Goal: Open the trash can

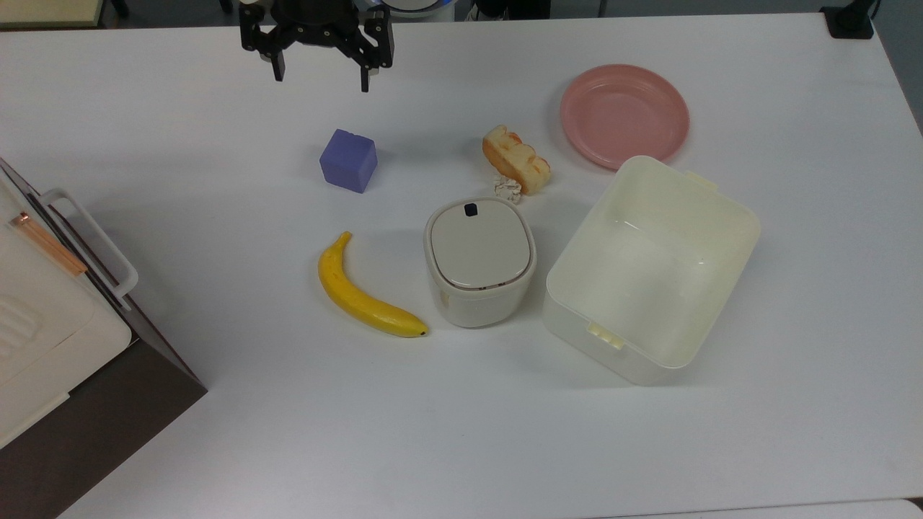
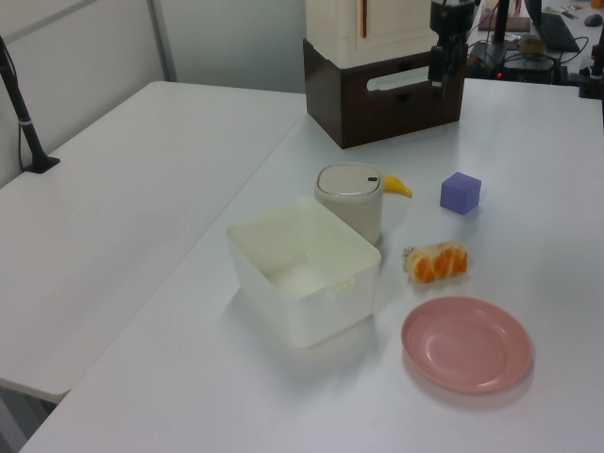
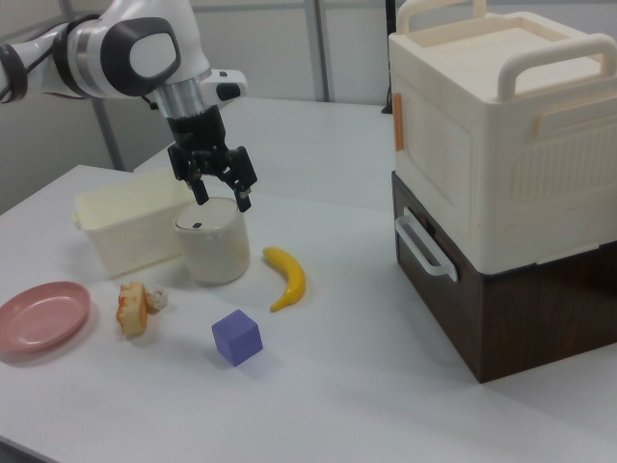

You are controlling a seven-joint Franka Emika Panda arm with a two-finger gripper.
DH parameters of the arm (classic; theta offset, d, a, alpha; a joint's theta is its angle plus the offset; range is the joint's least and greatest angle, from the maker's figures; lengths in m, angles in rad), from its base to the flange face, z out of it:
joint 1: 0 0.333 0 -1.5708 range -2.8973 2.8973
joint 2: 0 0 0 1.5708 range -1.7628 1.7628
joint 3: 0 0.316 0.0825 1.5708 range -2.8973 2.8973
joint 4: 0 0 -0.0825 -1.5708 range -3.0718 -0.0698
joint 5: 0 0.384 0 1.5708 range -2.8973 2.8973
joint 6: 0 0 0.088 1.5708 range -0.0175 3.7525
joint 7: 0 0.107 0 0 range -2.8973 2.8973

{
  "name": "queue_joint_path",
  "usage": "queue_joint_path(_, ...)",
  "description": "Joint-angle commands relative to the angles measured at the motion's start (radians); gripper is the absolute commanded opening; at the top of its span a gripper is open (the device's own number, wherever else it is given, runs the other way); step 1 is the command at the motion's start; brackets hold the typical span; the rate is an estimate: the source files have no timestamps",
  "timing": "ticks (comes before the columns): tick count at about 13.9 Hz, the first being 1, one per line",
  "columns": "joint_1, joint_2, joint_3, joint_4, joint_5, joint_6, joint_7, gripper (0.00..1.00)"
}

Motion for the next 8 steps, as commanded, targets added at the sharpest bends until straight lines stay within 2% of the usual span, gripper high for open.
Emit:
queue_joint_path(1,-0.042,-0.007,-0.003,-0.008,0.0,-0.005,-0.008,1.0)
queue_joint_path(8,-0.074,0.014,-0.002,0.041,0.011,-0.007,-0.008,1.0)
